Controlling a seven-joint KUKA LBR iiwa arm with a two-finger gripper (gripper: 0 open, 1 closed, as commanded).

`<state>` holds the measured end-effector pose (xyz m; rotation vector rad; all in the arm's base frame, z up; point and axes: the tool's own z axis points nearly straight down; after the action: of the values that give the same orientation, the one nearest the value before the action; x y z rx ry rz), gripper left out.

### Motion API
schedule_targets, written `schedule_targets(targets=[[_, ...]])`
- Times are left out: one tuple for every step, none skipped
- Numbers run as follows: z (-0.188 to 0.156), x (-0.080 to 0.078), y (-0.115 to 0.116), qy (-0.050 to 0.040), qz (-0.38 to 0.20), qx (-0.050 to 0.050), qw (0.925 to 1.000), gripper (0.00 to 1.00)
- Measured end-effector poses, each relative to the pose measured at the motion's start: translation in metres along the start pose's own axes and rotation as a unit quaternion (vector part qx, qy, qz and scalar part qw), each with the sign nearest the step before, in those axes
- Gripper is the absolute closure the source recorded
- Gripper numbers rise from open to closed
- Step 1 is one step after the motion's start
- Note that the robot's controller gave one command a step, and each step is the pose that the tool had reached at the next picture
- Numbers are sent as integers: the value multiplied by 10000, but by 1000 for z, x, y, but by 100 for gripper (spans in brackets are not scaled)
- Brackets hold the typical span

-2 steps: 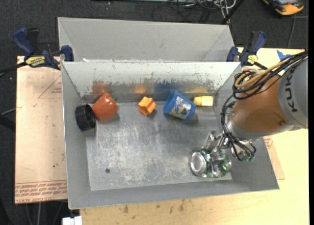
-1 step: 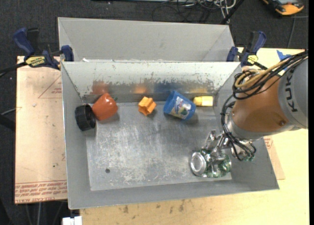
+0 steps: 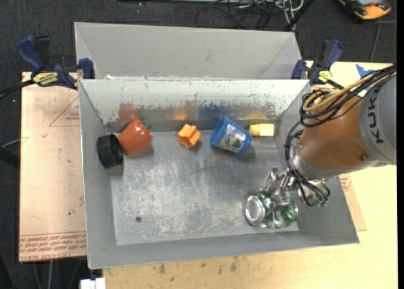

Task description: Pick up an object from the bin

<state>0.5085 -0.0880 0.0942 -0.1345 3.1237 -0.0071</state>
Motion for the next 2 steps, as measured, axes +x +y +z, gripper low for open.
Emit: schedule_targets(targets=[[-3,0,-1,15,-4,0,10000,100],[-9,1,0,43,-3,-8,10000,100]])
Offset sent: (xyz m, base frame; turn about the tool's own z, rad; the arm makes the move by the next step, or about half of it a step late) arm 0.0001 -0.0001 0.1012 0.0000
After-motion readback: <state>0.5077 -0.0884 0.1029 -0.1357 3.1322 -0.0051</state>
